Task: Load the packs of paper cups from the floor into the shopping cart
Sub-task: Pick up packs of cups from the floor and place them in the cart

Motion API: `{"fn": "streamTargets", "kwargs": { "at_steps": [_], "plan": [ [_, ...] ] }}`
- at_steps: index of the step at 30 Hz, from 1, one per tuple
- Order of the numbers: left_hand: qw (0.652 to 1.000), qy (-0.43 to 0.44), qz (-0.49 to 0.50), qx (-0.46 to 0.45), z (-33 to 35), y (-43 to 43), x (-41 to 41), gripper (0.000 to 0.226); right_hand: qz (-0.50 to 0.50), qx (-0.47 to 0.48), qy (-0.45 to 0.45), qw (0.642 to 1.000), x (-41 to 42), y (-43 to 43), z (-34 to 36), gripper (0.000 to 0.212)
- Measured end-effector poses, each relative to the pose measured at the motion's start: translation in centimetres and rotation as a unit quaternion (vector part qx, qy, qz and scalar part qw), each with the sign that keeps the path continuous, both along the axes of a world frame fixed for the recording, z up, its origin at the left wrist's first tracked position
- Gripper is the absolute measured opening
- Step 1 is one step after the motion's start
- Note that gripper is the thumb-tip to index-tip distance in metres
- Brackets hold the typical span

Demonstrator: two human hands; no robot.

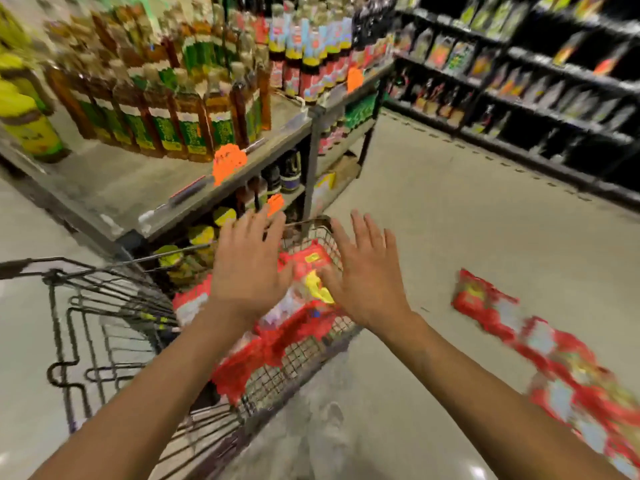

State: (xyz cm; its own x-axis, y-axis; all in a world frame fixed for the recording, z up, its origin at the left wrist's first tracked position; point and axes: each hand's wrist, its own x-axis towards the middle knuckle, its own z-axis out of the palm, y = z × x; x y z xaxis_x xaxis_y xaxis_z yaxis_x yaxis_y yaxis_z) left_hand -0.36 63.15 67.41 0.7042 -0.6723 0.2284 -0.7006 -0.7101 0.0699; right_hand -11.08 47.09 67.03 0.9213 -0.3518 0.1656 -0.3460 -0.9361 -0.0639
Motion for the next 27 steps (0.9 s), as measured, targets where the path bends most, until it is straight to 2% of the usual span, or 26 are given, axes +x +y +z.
{"fn": "streamTargets", "kwargs": {
  "at_steps": [7, 16, 21, 27],
  "plan": [
    [0.985, -0.035, -0.167, -0.008, 3.7, -9.3, -8.6, 0.077, -0.174, -0.011, 0.010, 0.985, -15.5, -6.9, 3.0, 0.079],
    [0.935, -0.011, -0.355, -0.004, 3.4, -27.2, -25.4, 0.078, -0.390, 0.007, 0.013, 0.921, -36.1, -16.2, 2.9, 0.077],
    [0.910, -0.037, -0.412, -0.003, 3.2, -36.2, -34.5, 0.076, -0.448, -0.002, -0.020, 0.894, -44.8, -22.9, 2.0, 0.081],
    [0.912, -0.071, -0.403, 0.029, 2.9, -45.1, -41.4, 0.078, -0.443, 0.038, -0.019, 0.896, -51.1, -32.2, 0.3, 0.077]
  ]
}}
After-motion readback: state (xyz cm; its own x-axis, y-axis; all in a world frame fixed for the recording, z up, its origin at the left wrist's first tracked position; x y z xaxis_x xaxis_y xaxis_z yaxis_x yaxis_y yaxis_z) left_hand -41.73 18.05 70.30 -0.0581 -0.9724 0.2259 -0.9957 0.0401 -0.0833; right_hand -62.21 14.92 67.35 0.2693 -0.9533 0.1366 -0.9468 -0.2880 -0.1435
